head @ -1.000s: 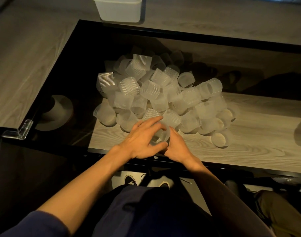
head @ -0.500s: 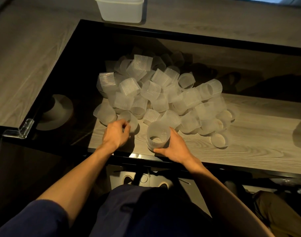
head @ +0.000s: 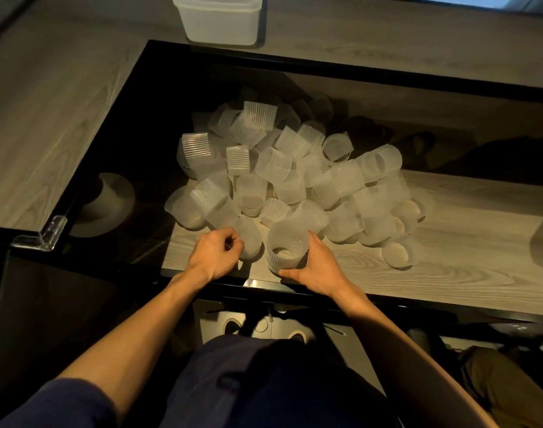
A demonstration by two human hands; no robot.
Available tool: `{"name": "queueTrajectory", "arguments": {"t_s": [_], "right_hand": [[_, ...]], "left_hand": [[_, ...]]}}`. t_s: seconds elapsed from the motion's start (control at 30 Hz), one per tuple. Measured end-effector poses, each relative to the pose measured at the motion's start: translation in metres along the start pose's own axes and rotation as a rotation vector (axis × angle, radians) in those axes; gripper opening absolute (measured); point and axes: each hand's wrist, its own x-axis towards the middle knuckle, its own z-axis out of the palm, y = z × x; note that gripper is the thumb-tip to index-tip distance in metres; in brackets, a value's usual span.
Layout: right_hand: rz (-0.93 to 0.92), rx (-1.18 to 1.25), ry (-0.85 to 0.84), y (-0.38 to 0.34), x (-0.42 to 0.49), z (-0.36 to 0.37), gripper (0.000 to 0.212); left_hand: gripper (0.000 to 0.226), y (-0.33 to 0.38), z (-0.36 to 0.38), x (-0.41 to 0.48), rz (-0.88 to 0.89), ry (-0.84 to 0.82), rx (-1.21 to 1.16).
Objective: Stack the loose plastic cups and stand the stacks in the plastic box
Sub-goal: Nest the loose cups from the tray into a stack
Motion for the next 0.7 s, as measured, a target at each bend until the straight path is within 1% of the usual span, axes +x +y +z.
{"name": "queueTrajectory", "arguments": {"t_s": [0.33, 0.47, 0.63, 0.7], "right_hand": [[0.001, -0.016, -0.001, 0.0001, 0.0012, 0.0008, 0.093], [-0.004, -0.024, -0.002, 0.0011, 0.0015, 0.0010, 0.093], [-0.004, -0.015, -0.001, 0.0019, 0.0019, 0.0020, 0.093], [-0.007, -0.003, 0.002, 0.0025, 0.0020, 0.0028, 0.091]], "left_hand": [[0.015, -0.0042, -0.0032, -0.0060, -0.032, 0.074, -0.223], [0.014, -0.0018, -0.0013, -0.0056, -0.018, 0.068, -0.231], [0.011, -0.0015, 0.0057, -0.0088, 0.013, 0.012, -0.214], [0.011, 0.0009, 0.0049, -0.0095, 0.019, 0.026, -0.226]]}}
